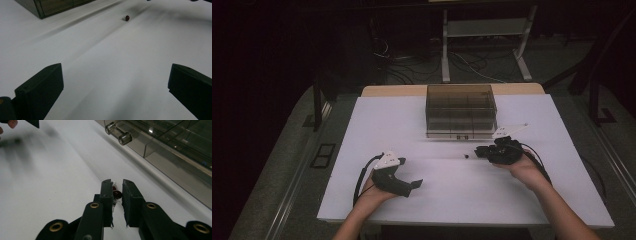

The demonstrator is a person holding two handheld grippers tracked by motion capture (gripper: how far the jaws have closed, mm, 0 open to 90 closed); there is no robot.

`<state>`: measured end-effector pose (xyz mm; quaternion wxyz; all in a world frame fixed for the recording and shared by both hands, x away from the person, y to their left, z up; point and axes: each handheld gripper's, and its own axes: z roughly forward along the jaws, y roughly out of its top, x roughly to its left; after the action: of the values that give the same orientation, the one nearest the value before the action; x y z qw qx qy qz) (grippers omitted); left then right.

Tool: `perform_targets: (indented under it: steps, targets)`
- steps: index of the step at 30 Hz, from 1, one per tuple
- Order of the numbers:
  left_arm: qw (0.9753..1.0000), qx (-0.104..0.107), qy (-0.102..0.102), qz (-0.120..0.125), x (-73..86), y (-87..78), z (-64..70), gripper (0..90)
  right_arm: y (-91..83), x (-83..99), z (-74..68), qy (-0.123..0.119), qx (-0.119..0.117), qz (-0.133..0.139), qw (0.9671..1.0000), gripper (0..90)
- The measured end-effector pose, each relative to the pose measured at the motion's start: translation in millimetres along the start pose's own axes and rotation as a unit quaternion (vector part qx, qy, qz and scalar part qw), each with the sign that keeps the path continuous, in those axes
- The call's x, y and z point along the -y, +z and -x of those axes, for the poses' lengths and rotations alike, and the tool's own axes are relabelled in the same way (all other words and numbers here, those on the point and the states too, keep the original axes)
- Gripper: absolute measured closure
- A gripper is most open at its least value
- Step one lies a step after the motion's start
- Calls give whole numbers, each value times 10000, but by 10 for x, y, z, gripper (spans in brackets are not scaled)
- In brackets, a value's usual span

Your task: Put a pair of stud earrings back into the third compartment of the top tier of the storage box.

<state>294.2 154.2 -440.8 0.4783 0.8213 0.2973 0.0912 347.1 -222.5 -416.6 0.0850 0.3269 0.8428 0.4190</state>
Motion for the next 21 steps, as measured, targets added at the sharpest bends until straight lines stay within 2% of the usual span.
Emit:
perform_targets:
  steps: [21]
  targets:
    - [10000,24,0,-11,2,16,9,0,-249,-129,54,84,37,246,9997,778]
